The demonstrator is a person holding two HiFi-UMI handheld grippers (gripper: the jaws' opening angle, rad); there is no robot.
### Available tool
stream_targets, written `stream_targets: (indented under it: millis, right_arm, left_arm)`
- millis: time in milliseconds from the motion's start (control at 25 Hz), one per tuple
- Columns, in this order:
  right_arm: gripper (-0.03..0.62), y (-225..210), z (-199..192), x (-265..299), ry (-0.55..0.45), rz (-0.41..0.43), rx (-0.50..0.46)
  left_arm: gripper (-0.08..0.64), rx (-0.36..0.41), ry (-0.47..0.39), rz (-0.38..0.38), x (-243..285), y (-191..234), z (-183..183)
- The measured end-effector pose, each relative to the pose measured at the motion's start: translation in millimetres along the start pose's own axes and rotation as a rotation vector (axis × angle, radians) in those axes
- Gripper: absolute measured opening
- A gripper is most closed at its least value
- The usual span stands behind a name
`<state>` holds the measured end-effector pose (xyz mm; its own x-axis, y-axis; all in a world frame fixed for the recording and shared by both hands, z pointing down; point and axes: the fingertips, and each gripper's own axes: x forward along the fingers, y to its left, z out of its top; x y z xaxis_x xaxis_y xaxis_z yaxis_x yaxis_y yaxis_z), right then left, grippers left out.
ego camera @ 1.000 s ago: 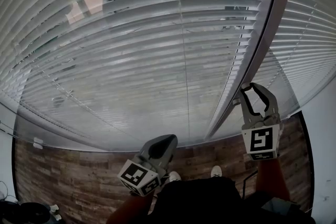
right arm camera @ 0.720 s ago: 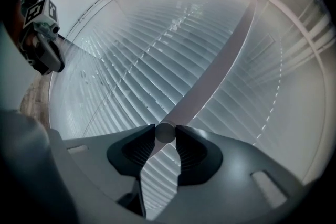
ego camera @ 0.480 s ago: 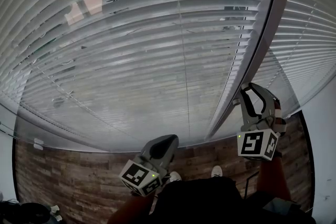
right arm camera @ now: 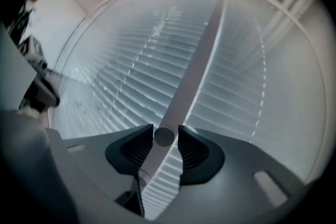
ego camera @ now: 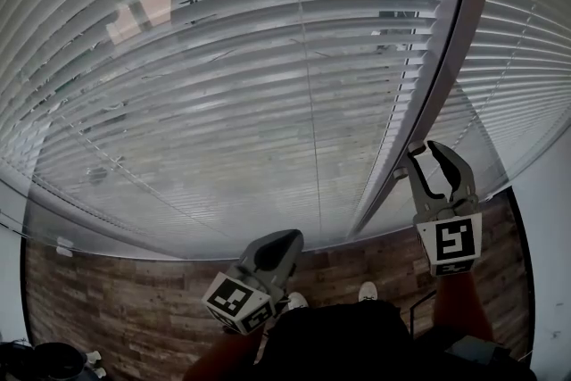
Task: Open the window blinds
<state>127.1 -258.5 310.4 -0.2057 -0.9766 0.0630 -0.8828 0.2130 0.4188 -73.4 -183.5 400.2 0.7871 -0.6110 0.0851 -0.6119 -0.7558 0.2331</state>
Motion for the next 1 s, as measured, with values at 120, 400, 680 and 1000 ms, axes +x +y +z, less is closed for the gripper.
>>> stream_targets:
  millis: [120, 400, 680, 1000]
  right_arm:
    - [0.179, -3.8, -6.2, -3.4, -0.046, 0.041, 0.273]
    - [0.179, 0.2, -14.3, -0.5, -0.023, 0.042, 0.436]
    - [0.166, -3.0, -17.1, 2.6, -0.015, 0.055, 0.522]
    - [0.155, -3.0, -15.7, 4.0, -0.012, 0.048, 0.502]
  left_arm:
    - [0.0, 0.002, -0.001, -0.003, 0.2, -0.2, -2.0]
    - [0.0, 0.005, 0.009, -0.004, -1.0, -3.3, 1.6]
    - [0.0, 0.001, 0.007, -0.006, -2.9, -3.1, -1.9]
    - [0.0, 0.005, 0.015, -0.001, -5.0, -4.3, 1.7]
